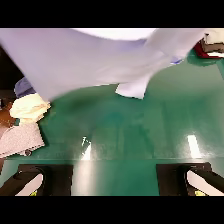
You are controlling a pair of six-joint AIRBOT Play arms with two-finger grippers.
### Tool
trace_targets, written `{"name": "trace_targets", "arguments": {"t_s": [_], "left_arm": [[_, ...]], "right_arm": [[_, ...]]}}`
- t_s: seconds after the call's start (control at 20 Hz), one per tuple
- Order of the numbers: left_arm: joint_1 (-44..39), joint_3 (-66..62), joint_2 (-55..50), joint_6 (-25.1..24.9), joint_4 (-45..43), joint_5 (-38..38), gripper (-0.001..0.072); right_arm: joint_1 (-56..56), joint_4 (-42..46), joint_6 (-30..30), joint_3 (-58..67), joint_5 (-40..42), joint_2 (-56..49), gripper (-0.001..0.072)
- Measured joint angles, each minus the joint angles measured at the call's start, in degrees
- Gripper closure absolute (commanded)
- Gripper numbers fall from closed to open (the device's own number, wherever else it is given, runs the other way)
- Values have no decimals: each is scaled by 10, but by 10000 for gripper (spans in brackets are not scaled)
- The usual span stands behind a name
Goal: Fold the shirts.
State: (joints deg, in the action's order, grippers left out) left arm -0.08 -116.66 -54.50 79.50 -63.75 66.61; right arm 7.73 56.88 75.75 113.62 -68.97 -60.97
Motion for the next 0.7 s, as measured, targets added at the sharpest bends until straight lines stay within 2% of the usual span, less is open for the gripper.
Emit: {"name": "trace_targets", "arguments": {"t_s": [0.15,0.4,0.55,0.7], "left_arm": [[0,-54,30,6,1,-7,686],[0,-75,69,14,-2,-30,686],[0,-22,70,28,-42,-18,686],[0,69,41,45,-86,43,686]], "right_arm": [[0,17,17,32,29,68,696],[0,135,101,47,45,130,698],[0,185,145,49,-7,106,698],[0,209,174,50,-116,33,698]]}}
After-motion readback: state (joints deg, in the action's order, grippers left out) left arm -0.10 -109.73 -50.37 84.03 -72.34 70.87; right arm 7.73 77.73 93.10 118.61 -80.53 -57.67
